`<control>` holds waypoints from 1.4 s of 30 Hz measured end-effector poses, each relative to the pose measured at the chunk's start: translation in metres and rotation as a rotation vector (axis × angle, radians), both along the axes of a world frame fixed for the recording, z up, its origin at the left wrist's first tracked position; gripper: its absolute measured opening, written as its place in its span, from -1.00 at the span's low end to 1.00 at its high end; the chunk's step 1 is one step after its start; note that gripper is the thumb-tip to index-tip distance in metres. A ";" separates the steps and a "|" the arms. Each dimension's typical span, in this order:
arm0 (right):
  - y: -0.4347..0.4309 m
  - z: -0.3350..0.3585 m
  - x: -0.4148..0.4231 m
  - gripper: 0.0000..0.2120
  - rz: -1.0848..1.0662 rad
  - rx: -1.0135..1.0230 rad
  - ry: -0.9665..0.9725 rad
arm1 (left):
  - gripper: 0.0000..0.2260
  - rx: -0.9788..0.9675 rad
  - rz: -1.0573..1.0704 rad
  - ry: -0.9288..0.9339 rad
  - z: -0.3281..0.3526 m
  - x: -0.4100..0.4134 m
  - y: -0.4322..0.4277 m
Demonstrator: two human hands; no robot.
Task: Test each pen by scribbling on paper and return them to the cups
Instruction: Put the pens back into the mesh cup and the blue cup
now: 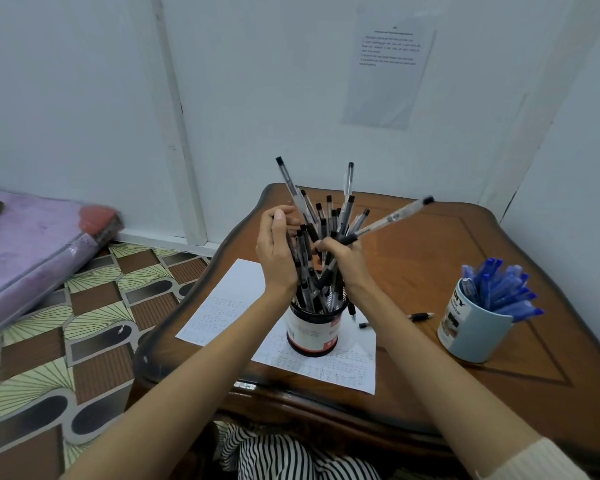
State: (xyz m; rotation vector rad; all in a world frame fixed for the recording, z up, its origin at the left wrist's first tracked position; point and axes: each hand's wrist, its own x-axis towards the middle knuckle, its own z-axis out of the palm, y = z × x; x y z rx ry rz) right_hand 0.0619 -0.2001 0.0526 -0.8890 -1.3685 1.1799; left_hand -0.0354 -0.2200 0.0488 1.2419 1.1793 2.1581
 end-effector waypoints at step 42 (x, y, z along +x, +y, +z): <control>0.001 0.000 0.021 -0.80 0.370 -0.213 -0.094 | -0.67 -0.013 -0.077 -0.078 0.006 0.001 0.013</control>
